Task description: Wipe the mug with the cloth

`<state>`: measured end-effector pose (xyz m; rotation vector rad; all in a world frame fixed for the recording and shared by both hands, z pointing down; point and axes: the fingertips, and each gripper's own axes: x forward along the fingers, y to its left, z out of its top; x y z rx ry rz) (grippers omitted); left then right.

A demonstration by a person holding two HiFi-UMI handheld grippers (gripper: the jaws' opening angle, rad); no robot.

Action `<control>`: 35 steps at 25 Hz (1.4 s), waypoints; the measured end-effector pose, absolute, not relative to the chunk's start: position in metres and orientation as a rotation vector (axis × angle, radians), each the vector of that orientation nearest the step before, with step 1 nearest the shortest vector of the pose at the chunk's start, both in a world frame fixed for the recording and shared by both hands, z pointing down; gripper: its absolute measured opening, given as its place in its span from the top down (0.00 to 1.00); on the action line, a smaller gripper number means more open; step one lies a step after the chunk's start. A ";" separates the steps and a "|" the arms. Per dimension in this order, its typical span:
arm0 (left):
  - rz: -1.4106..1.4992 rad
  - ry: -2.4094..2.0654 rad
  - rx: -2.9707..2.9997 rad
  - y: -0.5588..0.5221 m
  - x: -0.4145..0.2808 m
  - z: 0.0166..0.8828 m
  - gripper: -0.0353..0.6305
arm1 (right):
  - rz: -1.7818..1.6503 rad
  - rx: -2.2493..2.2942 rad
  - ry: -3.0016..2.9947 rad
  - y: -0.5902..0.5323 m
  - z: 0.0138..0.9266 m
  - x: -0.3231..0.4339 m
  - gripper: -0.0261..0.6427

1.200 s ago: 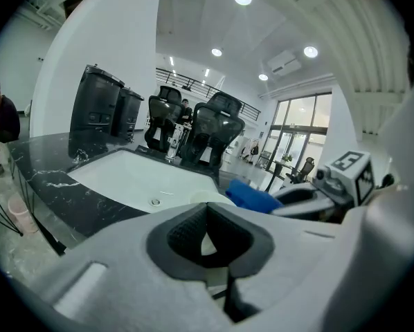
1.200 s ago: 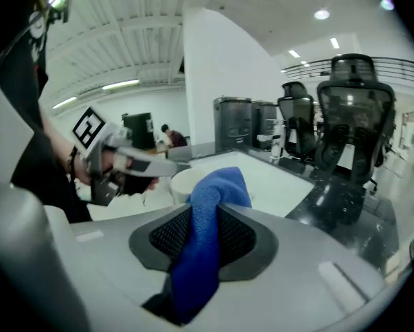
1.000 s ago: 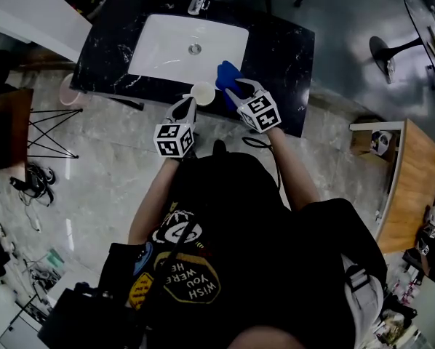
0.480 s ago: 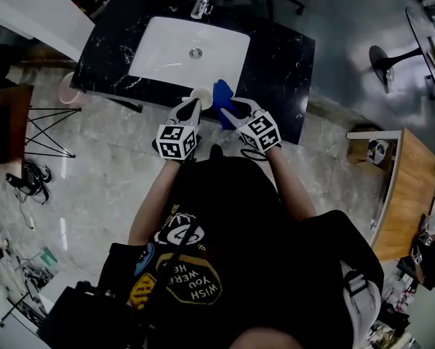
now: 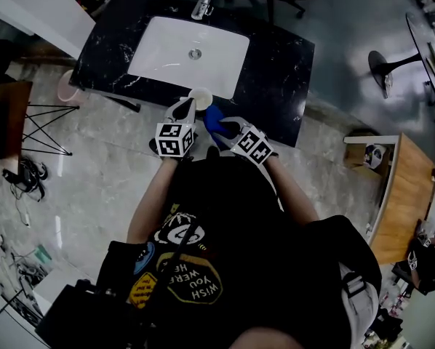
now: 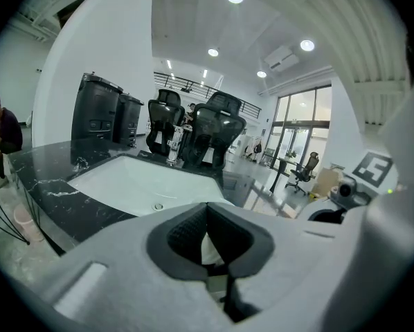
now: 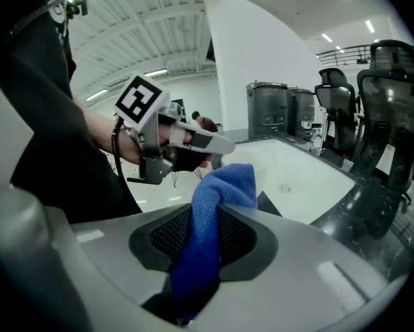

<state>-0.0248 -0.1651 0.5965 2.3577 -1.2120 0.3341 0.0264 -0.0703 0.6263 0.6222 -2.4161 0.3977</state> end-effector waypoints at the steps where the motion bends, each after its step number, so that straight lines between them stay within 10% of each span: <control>1: 0.330 -1.221 2.354 -0.166 -0.027 0.596 0.94 | 0.393 0.622 -2.421 -0.070 0.626 0.029 0.80; 35: 0.413 -1.239 2.368 -0.159 -0.033 0.610 0.94 | 0.654 1.029 -2.599 -0.148 0.555 0.056 0.80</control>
